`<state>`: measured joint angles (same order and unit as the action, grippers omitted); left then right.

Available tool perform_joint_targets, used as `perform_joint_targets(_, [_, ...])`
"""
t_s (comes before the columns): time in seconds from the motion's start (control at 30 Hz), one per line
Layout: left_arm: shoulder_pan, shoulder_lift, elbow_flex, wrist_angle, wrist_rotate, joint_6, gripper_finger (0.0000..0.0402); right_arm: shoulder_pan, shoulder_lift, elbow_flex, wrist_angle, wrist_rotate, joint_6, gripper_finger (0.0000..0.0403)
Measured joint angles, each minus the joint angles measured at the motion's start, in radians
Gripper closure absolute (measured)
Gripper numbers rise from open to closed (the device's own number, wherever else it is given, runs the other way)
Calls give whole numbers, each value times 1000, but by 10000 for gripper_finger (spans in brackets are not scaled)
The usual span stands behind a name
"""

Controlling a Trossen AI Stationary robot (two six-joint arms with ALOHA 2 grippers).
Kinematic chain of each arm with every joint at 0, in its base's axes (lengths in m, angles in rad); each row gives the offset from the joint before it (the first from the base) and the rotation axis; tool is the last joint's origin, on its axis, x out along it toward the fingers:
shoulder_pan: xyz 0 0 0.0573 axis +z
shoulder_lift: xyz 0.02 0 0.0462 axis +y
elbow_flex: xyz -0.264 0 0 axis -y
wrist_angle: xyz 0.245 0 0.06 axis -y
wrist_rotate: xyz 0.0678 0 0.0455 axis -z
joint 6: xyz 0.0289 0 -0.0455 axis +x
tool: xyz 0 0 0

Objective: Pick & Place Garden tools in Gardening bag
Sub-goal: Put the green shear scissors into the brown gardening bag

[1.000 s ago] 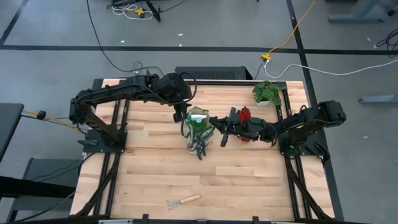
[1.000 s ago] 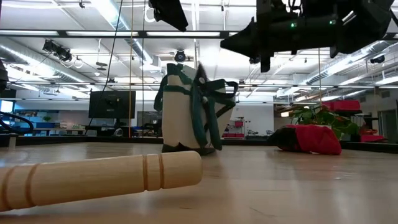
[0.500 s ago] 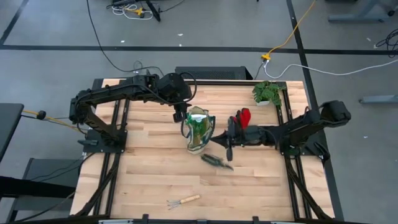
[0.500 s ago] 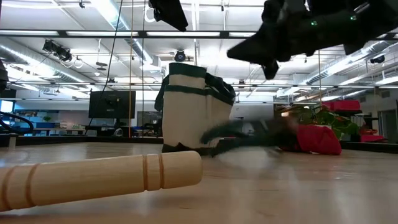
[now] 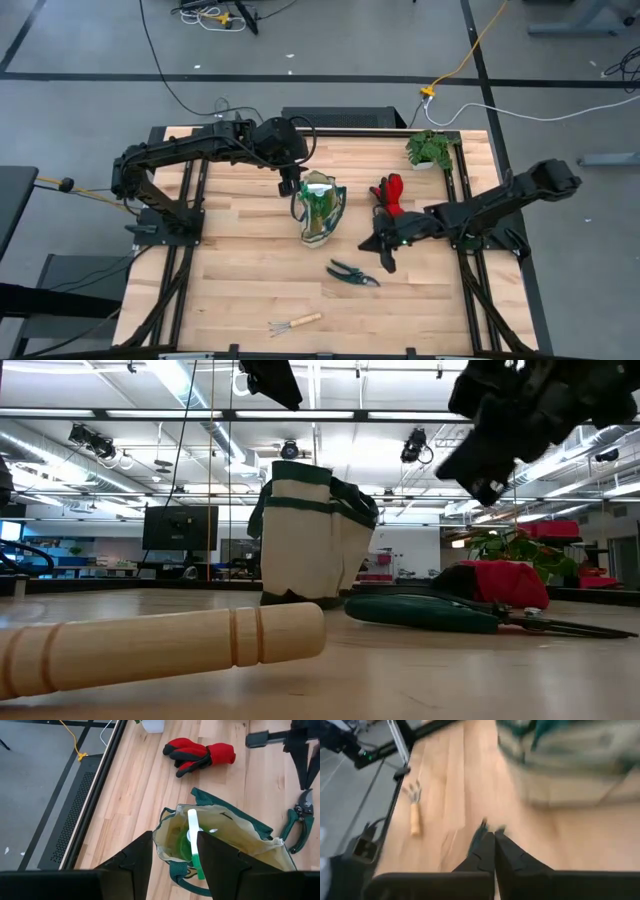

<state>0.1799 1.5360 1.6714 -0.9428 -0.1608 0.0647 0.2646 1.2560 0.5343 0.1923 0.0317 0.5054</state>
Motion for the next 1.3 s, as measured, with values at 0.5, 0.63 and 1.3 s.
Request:
perform_joint_targets(0.5, [0,0,0,20,0,10,239,138,124,96,-168,-103,221,320])
perform_joint_targets(0.63, [0,0,0,19,0,10,239,157,194,171,-236,-103,208,291])
perform_joint_targets(1.3, [0,0,0,18,0,7,239,172,362,334,-557,-164,194,211])
